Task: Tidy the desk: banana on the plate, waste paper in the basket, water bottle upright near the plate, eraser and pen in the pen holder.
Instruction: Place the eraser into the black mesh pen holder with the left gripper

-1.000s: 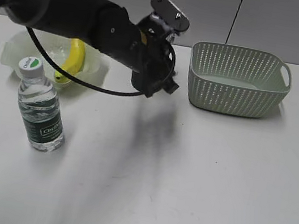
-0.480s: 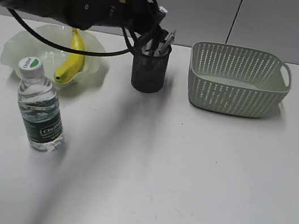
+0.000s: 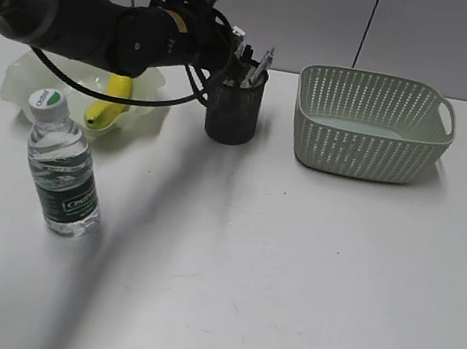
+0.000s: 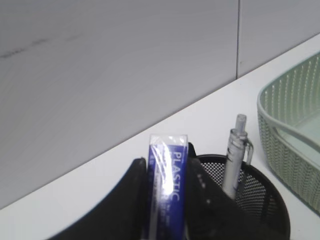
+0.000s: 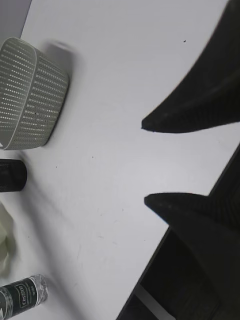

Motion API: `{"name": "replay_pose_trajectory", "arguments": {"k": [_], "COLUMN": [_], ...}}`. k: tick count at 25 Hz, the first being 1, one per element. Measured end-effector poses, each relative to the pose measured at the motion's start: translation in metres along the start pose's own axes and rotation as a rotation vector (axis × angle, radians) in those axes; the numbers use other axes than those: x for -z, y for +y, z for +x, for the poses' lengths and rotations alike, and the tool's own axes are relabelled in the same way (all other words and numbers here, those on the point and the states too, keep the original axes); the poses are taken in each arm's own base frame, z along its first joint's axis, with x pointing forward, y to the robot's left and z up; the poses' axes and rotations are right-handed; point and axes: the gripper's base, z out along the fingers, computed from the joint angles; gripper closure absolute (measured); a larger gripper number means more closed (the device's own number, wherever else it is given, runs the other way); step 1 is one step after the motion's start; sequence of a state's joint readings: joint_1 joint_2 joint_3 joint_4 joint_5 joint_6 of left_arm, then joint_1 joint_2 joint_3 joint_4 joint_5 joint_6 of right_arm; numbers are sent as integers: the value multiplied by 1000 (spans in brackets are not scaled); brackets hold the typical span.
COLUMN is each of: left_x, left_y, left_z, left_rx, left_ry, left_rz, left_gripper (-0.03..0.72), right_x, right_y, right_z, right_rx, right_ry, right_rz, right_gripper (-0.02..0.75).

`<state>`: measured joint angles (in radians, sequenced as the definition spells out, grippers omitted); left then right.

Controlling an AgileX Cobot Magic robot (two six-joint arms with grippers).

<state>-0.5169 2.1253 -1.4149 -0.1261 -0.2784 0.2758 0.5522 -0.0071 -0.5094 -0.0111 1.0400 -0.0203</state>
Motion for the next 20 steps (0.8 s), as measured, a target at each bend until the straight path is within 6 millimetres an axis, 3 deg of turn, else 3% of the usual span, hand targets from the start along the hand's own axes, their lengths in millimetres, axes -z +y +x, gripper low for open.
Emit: {"name": "replay_pose_trajectory", "arguments": {"k": [15, 20], "left_x": [-3, -8], "left_y": [-11, -12], "left_z": [1, 10], "left_rx": [-16, -17], "left_ry": [-39, -19], "left_rz": [12, 15], "left_gripper": [516, 516], "right_x": [0, 0], "right_y": [0, 0], "right_z": [0, 0], "right_rx": [0, 0], "right_ry": [0, 0], "right_rz": [0, 0], "right_gripper": [409, 409]}}
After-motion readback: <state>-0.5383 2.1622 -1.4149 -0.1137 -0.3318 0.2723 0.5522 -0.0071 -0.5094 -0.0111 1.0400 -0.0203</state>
